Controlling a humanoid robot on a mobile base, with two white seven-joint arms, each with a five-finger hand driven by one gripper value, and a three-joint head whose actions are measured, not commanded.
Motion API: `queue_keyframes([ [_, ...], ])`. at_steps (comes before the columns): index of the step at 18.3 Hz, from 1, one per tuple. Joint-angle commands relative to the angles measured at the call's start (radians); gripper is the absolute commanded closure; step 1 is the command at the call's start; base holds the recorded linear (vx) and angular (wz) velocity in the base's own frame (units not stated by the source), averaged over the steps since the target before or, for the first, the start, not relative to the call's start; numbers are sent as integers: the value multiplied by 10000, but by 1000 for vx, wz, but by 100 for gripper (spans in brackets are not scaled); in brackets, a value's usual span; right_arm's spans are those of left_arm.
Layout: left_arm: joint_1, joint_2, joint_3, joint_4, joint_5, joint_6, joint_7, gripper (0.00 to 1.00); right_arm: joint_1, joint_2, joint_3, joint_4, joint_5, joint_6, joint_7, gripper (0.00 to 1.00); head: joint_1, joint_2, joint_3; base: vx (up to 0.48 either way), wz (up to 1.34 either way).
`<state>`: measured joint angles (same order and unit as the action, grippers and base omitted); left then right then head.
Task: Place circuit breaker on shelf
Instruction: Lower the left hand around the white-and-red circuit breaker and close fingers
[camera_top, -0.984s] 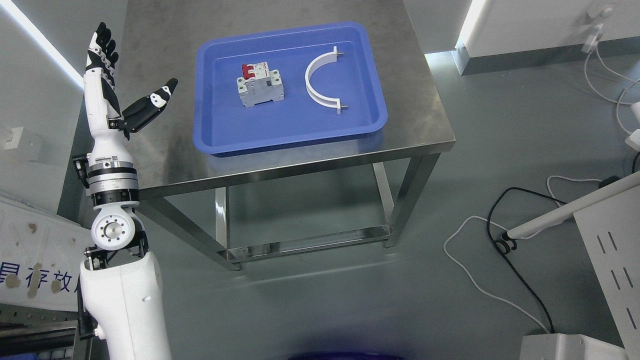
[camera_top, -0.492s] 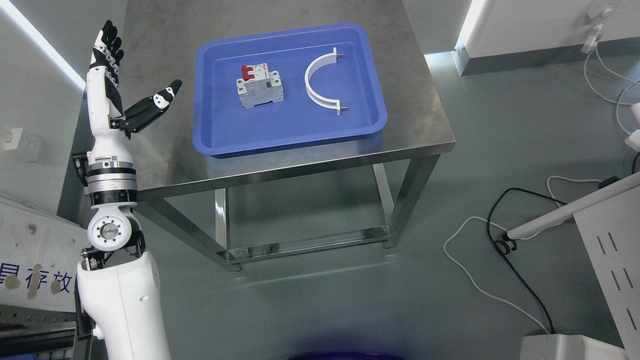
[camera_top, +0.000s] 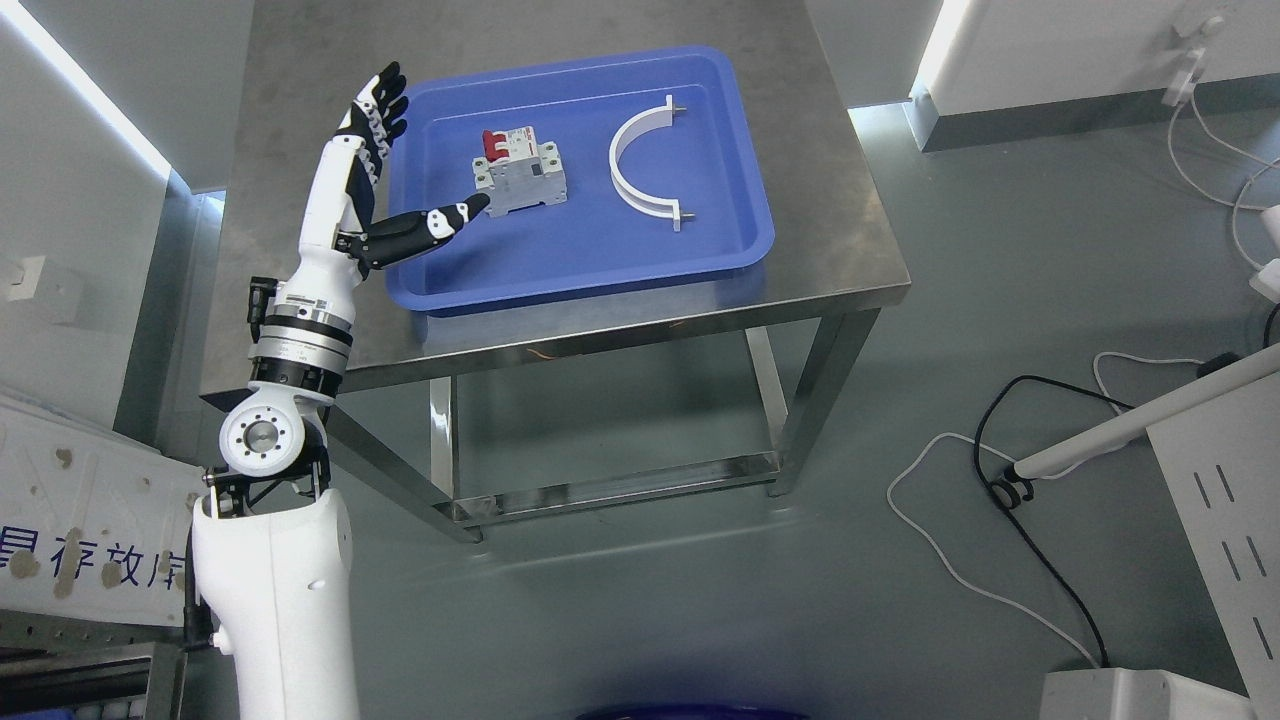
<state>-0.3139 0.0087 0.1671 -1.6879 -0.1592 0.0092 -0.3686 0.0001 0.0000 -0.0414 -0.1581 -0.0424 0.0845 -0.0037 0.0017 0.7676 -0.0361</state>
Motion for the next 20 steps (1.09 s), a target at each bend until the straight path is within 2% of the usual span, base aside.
queue_keyframes([
  [1,-863,603,-1348,265,-799,368,-271,3,153,-175,0,1,10,-369,6,0,0,0,0,0,0],
  [5,-1201,972,-1640,634,-1276,460,-1099,11,153,-175,0,1,-6,-369,6,0,0,0,0,0,0],
  [7,-1599,1017,-1640,802,-1322,1284,-1146,11,153,-175,0,1,10,-369,6,0,0,0,0,0,0],
  [9,-1891,1155,-1609,941,-1338,1671,-1176,13,153,-175,0,1,10,-369,6,0,0,0,0,0,0],
  [11,-2076,1629,-1609,1094,-1353,1810,-1405,17,153,-175,0,1,10,-369,6,0,0,0,0,0,0],
  [16,-2123,2504,-1517,1187,-1706,1826,-2248,19,153,-175,0,1,-6,-369,6,0,0,0,0,0,0],
  [20,-2123,2490,-1609,1187,-2180,1826,-2403,21,153,-175,0,1,9,-369,6,0,0,0,0,0,0],
])
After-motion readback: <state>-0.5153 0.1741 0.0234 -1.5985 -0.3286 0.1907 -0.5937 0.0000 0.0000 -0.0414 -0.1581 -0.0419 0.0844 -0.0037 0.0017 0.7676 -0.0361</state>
